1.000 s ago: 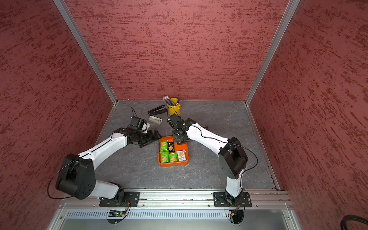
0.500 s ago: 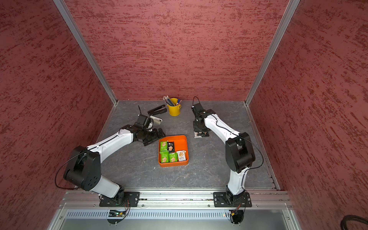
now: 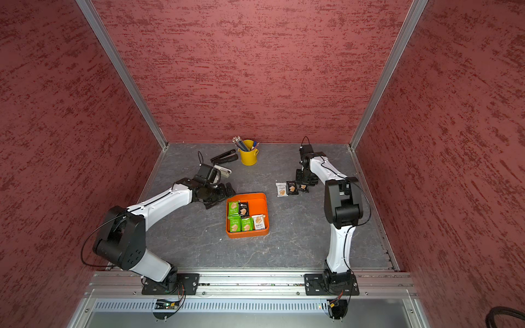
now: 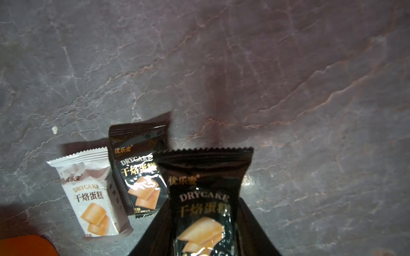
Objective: Take the cookies out of the storage box
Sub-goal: Place the cookie at the center of the board.
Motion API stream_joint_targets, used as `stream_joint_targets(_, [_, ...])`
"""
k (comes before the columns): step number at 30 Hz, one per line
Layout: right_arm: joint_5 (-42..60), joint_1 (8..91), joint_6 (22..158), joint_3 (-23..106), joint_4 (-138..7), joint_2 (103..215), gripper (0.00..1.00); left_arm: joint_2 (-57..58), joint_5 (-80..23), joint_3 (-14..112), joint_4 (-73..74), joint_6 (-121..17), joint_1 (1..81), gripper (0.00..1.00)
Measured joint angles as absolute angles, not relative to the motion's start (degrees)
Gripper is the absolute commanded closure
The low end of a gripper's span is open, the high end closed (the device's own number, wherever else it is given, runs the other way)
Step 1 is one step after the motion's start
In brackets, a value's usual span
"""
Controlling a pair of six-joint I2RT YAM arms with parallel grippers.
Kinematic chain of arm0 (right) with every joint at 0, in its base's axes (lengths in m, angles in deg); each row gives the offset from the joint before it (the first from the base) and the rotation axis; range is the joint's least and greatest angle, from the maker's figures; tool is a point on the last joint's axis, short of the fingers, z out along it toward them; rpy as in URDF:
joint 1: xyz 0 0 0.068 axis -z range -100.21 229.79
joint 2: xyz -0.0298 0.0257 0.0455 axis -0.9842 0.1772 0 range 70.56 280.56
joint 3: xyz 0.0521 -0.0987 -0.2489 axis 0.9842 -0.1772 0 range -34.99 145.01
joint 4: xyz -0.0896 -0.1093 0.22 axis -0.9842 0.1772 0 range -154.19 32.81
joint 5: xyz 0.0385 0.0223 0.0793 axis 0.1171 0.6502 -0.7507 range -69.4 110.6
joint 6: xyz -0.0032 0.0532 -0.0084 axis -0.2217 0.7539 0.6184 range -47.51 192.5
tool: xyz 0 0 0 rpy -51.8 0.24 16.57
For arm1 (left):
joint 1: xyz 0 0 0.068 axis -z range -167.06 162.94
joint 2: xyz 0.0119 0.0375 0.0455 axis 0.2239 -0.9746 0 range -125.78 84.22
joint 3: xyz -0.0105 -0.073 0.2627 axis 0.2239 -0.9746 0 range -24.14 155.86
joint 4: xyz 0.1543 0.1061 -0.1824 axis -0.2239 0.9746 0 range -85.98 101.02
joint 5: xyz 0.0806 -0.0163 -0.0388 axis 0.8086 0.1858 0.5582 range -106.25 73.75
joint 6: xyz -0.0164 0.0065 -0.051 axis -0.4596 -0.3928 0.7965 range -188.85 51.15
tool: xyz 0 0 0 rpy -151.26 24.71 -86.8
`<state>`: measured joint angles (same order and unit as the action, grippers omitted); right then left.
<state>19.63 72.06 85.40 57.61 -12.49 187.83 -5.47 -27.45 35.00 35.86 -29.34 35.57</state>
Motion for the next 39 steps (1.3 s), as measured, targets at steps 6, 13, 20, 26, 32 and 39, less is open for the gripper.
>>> stream_joint_targets(6, [19.3, 72.2, 83.9, 61.1, -12.3, 191.6, 0.64, -5.5, -26.4, 35.0, 35.5, -28.4, 35.7, 0.00])
stream_joint_targets(13, [19.3, 72.5, 82.9, 62.1, -11.7, 194.2, 0.63, -5.5, -26.0, 34.8, 34.7, -27.7, 35.8, 0.00])
stream_joint_targets(20, [19.3, 72.6, 82.1, 62.1, -10.9, 194.3, 0.56, -5.4, -25.1, 33.3, 34.0, -27.0, 35.9, 0.00])
stream_joint_targets(26, [19.8, 72.6, 81.4, 62.1, -10.3, 194.3, 0.42, -5.1, -24.9, 32.8, 34.0, -26.3, 36.2, 0.00])
stream_joint_targets(32, [22.1, 72.6, 81.5, 62.1, -8.5, 193.9, 0.40, -3.8, -24.8, 32.4, 34.0, -26.0, 36.6, 0.00])
stream_joint_targets(39, [19.4, 72.6, 85.4, 55.0, -9.0, 183.5, 0.40, -2.0, -25.1, 31.3, 34.1, -26.8, 36.7, 0.00])
